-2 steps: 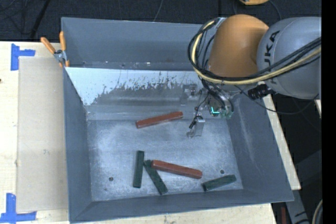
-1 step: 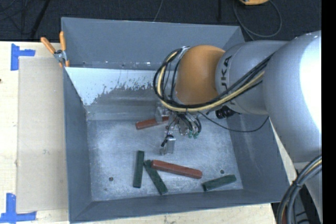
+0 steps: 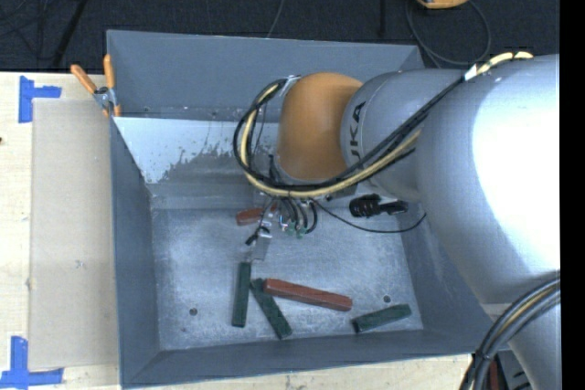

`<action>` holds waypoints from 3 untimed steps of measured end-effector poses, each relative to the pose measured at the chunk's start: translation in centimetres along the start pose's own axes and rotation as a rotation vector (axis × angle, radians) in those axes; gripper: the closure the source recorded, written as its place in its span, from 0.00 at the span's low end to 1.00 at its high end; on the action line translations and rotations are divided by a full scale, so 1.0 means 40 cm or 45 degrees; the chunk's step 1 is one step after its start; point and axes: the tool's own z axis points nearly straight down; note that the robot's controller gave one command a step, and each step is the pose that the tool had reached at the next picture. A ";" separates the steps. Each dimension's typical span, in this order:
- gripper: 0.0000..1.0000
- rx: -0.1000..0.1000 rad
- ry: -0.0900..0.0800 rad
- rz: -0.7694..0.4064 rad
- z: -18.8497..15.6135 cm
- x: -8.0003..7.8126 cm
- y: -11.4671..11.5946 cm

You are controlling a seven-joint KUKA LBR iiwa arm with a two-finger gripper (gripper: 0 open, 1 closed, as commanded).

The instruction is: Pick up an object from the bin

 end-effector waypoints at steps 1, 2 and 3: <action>1.00 0.001 -0.002 -0.001 -0.004 -0.003 -0.002; 1.00 0.001 -0.009 -0.032 -0.380 -0.038 -0.082; 0.00 0.004 0.002 -0.035 -0.366 -0.034 -0.081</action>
Offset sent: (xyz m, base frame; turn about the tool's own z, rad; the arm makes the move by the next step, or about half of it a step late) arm 0.0000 0.0000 0.0000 0.0000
